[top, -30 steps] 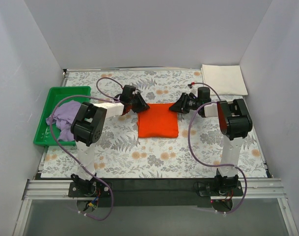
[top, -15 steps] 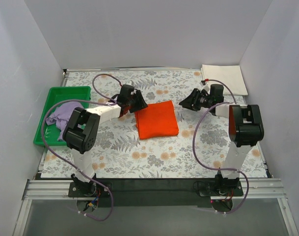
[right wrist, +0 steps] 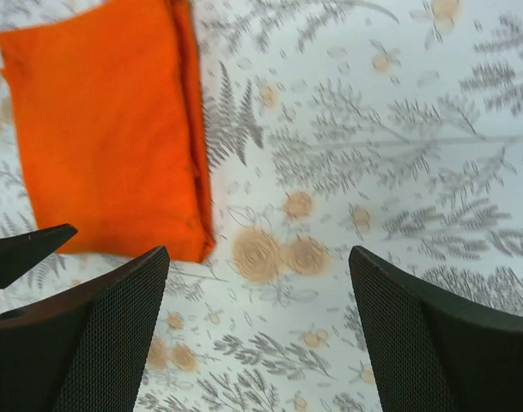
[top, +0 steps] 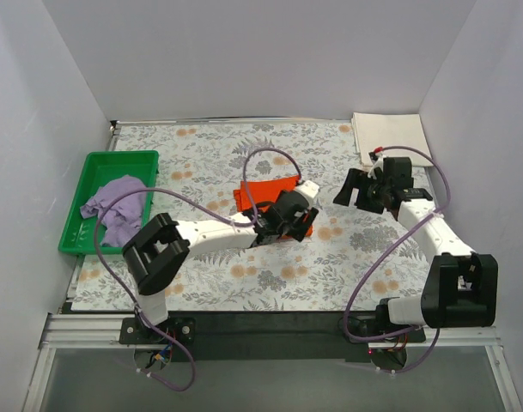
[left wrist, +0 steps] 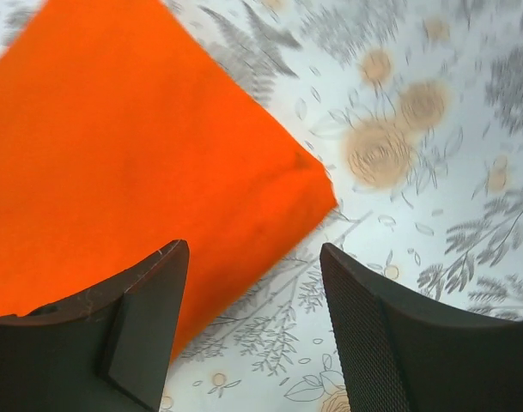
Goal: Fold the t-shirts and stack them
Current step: Fold the tshirt
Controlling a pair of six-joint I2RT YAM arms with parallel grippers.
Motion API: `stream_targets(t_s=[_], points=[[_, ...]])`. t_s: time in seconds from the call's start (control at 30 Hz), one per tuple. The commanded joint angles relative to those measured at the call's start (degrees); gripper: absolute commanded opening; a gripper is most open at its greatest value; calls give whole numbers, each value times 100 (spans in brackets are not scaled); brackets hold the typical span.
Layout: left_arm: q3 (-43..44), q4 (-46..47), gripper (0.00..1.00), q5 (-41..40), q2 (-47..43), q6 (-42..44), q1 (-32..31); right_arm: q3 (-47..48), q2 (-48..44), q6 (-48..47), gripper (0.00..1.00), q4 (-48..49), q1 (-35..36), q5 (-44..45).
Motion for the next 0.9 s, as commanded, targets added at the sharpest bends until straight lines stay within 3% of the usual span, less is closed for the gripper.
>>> stream_targets(t_s=[0.0, 0.37, 0.43, 0.53, 0.57, 0.63, 0.87], points=[[365, -236, 58, -776, 421, 848, -464, -461, -341, -258, 77, -630, -10, 562], [938, 45, 49, -838, 1485, 1551, -817, -990, -790, 85, 76, -525, -36, 115], [964, 54, 43, -899, 1635, 1622, -817, -1078, -799, 181, 77, -411, -36, 27], [956, 90, 26, -961, 1705, 1640, -817, -1210, -799, 505, 83, -122, -36, -148], [921, 107, 12, -1013, 1688, 1605, -826, -1306, -790, 629, 86, -42, -36, -219], [842, 124, 2, -1075, 1531, 1543, -826, -1403, -738, 979, 88, 177, -45, -394], [393, 467, 0, -856, 749, 1140, -765, -1746, -80, 2156, 89, 1574, -80, -1193]])
